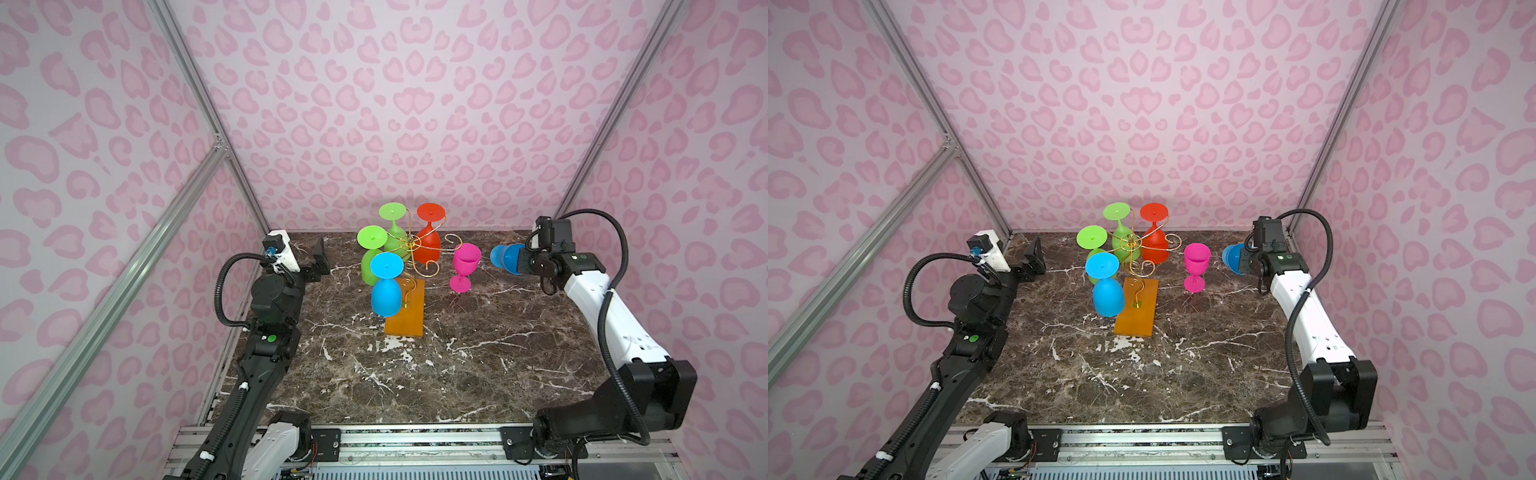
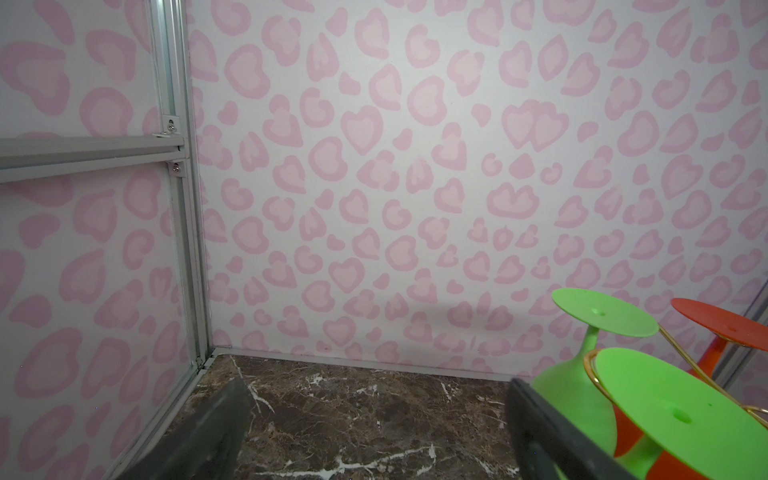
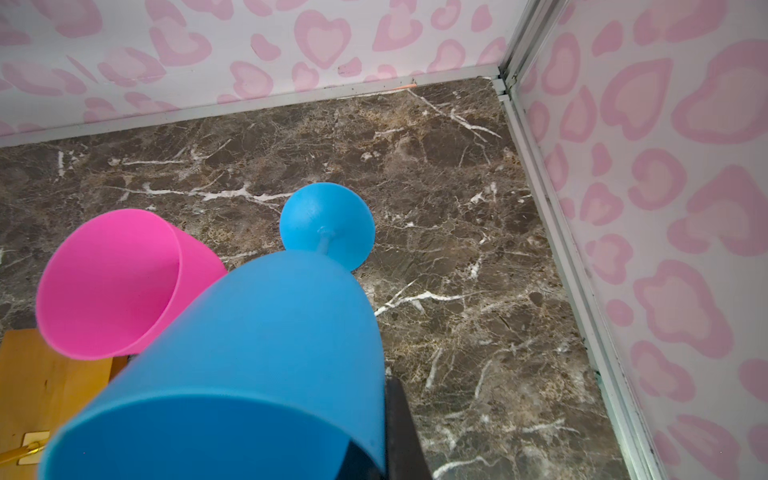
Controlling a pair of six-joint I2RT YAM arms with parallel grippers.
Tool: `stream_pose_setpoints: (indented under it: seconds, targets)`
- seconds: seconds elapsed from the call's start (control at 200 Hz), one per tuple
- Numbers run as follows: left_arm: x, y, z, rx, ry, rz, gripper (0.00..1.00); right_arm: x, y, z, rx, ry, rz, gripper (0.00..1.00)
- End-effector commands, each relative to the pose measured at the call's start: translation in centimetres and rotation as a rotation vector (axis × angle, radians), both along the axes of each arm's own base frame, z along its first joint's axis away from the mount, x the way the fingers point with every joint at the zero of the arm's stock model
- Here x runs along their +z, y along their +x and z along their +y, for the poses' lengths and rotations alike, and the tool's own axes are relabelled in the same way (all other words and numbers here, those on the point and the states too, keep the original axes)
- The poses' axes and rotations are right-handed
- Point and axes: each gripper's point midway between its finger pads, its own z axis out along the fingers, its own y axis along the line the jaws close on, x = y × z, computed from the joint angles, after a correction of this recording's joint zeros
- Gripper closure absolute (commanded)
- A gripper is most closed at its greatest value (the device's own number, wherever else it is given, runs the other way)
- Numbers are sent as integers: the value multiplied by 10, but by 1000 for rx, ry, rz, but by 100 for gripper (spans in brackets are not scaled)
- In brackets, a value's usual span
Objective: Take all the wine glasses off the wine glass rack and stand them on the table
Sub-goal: 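Lower the cyan glass upright onto the table beside the magenta glass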
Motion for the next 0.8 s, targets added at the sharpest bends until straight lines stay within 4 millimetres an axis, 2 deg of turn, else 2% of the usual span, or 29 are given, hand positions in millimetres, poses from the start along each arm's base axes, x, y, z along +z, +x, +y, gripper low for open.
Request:
stream_pose_setpoints:
  seconds: [0.0, 0.135, 0.16, 0.31, 0.795]
  targets:
    - [5, -3, 5, 23, -2, -20, 3, -16, 10, 0, 11, -7, 48, 100]
    - [3, -4, 6, 28, -6, -17, 3, -38, 22, 0, 19, -18, 131, 100]
    - [2, -4, 6, 27, -6, -14, 3, -32, 28, 1, 25, -17, 124, 100]
    - [0, -3, 7, 31, -7, -5, 3, -49, 40, 5, 55, -17, 206, 100]
    - [-4, -1, 7, 27, -5, 6, 3, -74, 54, 14, 123, -19, 369, 100]
